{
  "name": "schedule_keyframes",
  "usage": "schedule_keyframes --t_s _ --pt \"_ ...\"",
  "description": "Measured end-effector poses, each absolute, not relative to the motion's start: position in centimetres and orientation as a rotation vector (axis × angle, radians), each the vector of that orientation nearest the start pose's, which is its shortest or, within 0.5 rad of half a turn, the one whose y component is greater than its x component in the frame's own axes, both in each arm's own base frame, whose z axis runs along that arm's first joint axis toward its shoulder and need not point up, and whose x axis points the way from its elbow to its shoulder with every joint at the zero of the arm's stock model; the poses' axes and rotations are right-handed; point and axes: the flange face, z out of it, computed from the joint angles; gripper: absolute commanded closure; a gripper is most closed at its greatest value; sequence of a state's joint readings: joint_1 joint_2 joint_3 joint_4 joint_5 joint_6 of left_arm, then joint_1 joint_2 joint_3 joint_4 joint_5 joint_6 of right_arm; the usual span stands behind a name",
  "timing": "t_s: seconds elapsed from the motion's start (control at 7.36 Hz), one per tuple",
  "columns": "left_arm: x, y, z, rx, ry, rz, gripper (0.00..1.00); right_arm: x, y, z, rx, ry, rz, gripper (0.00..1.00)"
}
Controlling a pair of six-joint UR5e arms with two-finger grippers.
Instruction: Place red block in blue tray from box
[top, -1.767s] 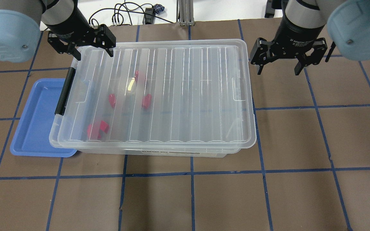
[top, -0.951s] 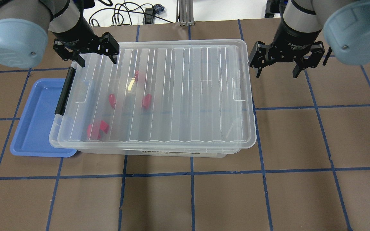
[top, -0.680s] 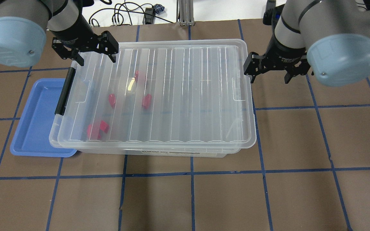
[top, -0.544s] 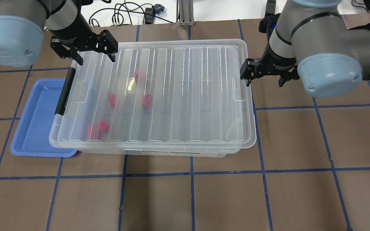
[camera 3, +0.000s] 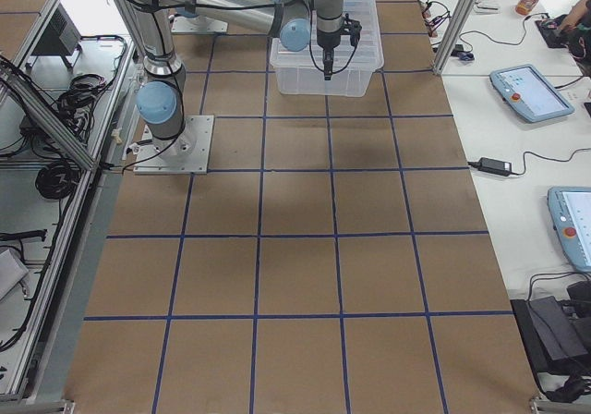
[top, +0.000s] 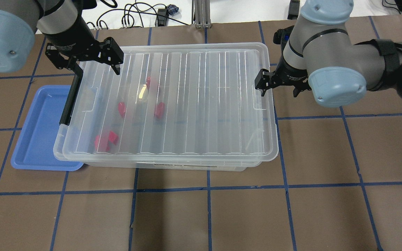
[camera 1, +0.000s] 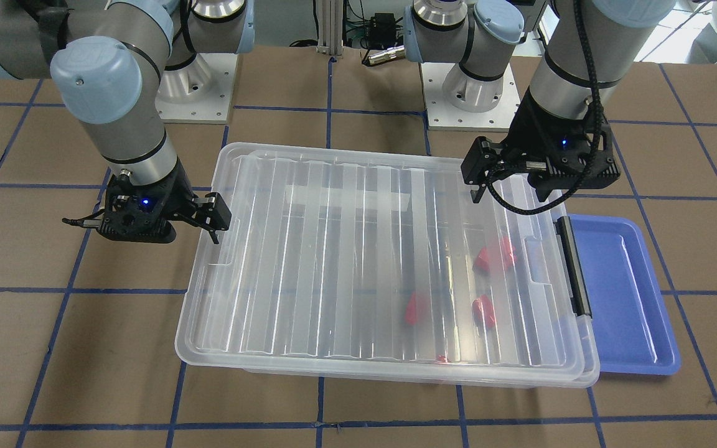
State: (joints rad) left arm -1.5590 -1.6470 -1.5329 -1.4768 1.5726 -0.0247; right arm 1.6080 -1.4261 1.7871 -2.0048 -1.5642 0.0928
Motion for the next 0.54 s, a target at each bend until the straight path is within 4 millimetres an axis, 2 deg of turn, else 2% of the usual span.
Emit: schedule_keyframes --t_s 0.27,0.54 --pt "-12.7 -52.7 47.5 -0.035 3.136 -0.082 0.0 14.3 -53.8 34.6 0.023 3.197 -0.12 0.0" --pt "-12.6 -52.6 47.7 -0.027 3.134 -0.108 0.0 11.7 -55.2 34.9 0.021 3.259 -0.137 0.0"
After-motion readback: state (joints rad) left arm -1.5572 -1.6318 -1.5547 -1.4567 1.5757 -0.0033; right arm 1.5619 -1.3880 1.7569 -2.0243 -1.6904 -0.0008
